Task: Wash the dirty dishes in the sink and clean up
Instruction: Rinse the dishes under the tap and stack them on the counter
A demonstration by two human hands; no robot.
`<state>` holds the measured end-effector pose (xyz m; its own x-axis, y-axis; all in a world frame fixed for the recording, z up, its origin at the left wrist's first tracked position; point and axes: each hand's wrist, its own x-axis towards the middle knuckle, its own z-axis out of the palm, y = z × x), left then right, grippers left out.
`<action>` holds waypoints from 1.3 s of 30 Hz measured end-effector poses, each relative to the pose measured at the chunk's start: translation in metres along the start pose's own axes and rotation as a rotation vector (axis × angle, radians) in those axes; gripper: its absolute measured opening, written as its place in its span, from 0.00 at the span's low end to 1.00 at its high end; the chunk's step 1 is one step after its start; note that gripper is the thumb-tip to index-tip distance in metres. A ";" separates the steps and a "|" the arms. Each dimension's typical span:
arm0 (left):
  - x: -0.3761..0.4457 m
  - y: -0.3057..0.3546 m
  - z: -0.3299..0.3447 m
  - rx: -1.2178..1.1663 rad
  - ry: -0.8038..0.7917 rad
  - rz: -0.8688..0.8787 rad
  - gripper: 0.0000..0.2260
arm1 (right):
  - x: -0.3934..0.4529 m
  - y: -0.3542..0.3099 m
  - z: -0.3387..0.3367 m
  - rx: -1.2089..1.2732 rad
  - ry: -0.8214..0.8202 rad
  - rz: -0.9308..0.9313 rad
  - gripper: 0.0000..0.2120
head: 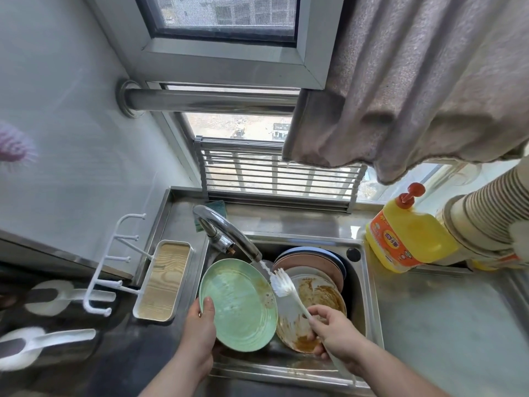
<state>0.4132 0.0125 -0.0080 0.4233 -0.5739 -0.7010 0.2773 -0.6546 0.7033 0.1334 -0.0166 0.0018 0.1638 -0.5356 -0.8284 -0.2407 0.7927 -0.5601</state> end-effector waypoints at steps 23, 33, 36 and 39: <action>-0.006 0.012 0.008 0.002 -0.008 -0.018 0.11 | 0.005 -0.007 0.009 0.016 -0.066 -0.031 0.09; -0.004 0.012 0.008 -0.003 -0.004 -0.034 0.11 | 0.004 0.007 0.002 -0.021 -0.005 -0.032 0.10; -0.004 0.012 0.010 0.005 -0.001 -0.033 0.13 | 0.004 0.005 0.000 0.001 0.005 -0.036 0.10; -0.005 0.014 0.011 -0.006 -0.001 -0.043 0.13 | 0.008 -0.001 0.001 0.015 -0.003 -0.038 0.10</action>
<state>0.4053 0.0006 0.0045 0.4103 -0.5456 -0.7307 0.3001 -0.6759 0.6732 0.1358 -0.0210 -0.0042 0.1750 -0.5646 -0.8066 -0.2201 0.7761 -0.5910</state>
